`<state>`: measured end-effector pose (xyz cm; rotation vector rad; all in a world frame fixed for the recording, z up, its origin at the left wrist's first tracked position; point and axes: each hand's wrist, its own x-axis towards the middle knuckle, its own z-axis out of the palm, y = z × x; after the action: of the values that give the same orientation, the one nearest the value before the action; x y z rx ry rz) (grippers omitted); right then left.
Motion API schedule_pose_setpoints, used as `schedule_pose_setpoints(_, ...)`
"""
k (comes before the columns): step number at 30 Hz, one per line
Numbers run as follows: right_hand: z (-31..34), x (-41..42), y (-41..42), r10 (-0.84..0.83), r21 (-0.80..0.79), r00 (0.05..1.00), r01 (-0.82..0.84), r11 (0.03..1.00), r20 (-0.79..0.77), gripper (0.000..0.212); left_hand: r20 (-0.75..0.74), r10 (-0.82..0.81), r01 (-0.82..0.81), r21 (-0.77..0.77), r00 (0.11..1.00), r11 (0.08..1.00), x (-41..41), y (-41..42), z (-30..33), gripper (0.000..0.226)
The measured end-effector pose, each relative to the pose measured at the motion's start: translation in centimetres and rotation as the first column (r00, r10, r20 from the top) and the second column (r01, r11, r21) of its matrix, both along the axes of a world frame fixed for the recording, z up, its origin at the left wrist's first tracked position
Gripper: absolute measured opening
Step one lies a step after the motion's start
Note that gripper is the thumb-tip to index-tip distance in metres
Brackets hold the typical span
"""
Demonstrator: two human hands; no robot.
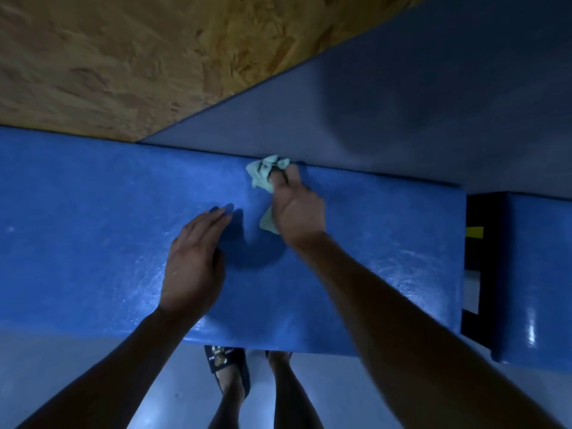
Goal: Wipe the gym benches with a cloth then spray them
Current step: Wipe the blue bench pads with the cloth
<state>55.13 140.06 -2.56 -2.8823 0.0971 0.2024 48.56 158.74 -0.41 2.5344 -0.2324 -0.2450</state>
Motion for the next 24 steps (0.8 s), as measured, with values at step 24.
schedule_pose_setpoints(24,-0.5,0.9,11.3,0.005,0.055,1.0,-0.005,0.998,0.008,0.043,-0.026,-0.013,0.014,0.037,1.0,0.999,0.9,7.6,-0.8,0.069)
